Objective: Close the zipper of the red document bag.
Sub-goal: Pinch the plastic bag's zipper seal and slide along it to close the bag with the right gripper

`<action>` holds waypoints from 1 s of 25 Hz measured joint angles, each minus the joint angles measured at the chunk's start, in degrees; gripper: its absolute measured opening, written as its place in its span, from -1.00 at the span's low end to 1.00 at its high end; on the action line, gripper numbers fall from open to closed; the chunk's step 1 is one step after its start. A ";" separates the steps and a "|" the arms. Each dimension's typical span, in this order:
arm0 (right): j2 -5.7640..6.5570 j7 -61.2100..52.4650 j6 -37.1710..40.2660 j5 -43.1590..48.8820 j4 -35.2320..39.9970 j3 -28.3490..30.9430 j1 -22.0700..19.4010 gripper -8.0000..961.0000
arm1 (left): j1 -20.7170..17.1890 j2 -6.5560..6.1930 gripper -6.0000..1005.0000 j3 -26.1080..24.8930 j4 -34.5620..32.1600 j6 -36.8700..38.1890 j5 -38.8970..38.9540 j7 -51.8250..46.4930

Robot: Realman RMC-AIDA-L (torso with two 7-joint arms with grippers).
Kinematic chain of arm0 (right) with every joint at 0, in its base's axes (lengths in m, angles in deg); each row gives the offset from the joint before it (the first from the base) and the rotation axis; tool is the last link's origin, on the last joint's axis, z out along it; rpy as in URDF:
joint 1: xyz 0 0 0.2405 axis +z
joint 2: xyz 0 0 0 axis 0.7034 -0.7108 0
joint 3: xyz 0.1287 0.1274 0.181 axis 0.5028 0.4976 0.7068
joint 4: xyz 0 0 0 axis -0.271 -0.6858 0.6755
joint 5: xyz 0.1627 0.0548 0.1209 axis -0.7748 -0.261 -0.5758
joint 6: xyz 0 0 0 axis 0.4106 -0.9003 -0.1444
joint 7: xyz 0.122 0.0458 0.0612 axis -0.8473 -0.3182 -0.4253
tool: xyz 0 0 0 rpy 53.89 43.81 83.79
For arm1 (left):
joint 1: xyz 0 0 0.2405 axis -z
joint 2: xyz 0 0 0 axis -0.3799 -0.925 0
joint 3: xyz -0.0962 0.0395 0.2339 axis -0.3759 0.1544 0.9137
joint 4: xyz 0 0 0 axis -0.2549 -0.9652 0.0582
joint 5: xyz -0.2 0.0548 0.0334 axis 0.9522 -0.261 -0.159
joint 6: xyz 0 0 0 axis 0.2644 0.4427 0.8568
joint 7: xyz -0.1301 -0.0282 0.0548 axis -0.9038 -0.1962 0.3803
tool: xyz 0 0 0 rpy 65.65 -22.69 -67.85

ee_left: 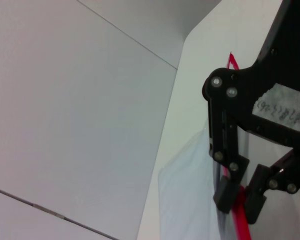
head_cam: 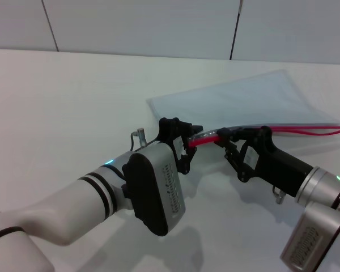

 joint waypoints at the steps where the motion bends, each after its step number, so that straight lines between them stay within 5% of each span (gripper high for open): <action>1: 0.00 0.04 0.00 0.00 -0.04 0.00 0.00 -0.63 | 0.00 0.00 -0.88 0.00 0.01 0.00 0.00 0.00; 15: -0.01 0.90 -1.42 0.03 -0.59 3.18 -0.12 -0.81 | -0.02 0.00 -0.88 -0.01 0.12 0.00 0.00 0.00; 25: 0.01 6.17 -7.72 0.02 -0.12 21.16 -2.75 -0.83 | -0.09 0.00 -0.88 0.00 0.22 0.00 0.00 -0.01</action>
